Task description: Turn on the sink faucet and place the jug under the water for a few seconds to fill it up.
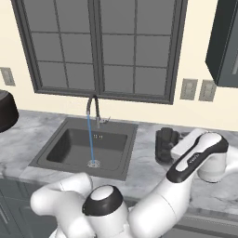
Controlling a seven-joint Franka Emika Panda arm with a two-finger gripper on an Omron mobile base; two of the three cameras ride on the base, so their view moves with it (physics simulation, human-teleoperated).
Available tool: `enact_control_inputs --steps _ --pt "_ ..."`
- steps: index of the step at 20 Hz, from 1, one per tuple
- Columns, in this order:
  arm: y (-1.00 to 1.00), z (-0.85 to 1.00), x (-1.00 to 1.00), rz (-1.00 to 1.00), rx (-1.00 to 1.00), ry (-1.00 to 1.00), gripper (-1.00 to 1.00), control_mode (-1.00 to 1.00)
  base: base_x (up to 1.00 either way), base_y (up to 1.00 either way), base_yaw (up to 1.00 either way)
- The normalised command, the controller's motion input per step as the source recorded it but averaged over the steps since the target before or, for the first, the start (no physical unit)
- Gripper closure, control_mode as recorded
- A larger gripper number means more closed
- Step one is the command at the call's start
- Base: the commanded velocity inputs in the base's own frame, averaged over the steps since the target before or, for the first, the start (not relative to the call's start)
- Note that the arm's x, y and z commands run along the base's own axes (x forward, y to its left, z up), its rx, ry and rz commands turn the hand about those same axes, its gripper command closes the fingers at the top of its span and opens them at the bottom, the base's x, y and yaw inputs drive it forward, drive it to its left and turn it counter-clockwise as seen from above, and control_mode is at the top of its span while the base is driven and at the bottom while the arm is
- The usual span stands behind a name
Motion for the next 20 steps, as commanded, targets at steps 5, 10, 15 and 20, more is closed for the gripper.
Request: enact_control_inputs --steps 5,10,15,20 --pt "-0.45 -0.01 0.20 0.00 0.00 0.00 -1.00 -1.00 0.00 0.00 0.00" --pt "-0.32 -0.11 0.22 0.00 0.00 0.00 -1.00 -1.00 0.00 0.00 0.00" --pt "-0.13 -0.24 0.09 0.02 0.00 0.00 -1.00 -1.00 0.00 0.00 0.00" --pt "-0.07 -0.36 0.02 0.03 0.00 0.00 -1.00 -1.00 0.00 0.00 0.00"
